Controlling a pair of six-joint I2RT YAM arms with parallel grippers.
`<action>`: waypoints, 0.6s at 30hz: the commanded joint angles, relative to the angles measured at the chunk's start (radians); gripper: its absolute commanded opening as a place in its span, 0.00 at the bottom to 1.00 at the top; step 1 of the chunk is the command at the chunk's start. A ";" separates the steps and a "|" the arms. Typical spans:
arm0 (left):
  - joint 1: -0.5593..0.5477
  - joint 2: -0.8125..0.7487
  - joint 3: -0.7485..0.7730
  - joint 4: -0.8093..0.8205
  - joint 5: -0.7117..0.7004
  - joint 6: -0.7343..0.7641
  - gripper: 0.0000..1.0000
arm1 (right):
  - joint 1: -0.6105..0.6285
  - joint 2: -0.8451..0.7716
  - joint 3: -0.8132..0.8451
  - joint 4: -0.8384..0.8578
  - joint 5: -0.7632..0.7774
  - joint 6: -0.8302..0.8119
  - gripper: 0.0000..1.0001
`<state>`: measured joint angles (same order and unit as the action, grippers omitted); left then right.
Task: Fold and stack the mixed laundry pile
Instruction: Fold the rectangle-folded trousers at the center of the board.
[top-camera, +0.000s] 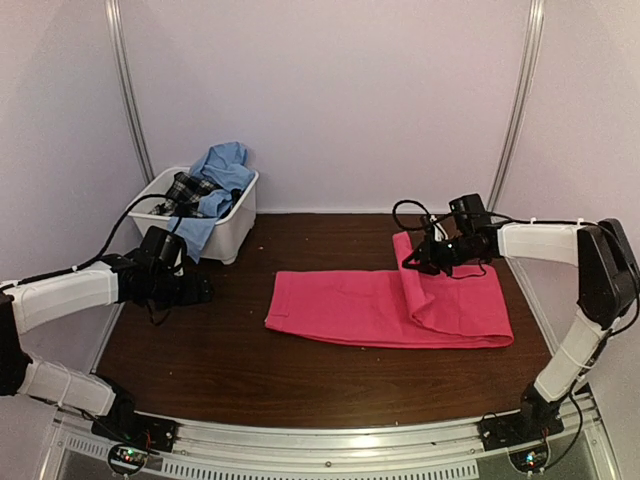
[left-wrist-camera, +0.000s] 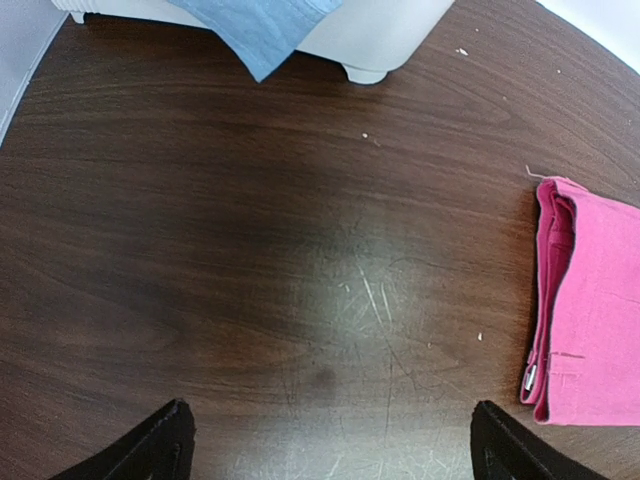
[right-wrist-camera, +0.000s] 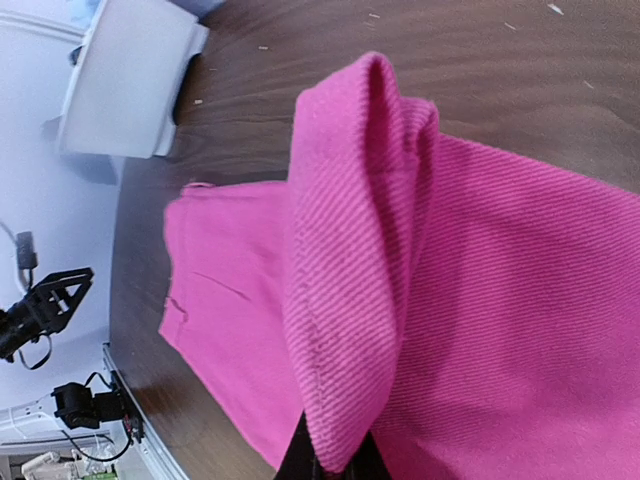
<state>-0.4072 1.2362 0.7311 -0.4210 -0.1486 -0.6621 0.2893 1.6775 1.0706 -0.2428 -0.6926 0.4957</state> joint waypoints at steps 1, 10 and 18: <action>0.005 0.006 0.035 0.010 -0.033 0.022 0.98 | 0.085 -0.052 0.045 0.096 -0.072 0.148 0.00; 0.014 0.007 0.043 0.005 -0.039 0.036 0.98 | 0.231 0.081 0.159 0.380 -0.091 0.401 0.00; 0.027 0.002 0.042 0.002 -0.038 0.047 0.98 | 0.342 0.246 0.314 0.449 -0.066 0.487 0.00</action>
<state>-0.3920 1.2404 0.7467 -0.4294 -0.1791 -0.6357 0.5842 1.8717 1.2995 0.1085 -0.7601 0.9226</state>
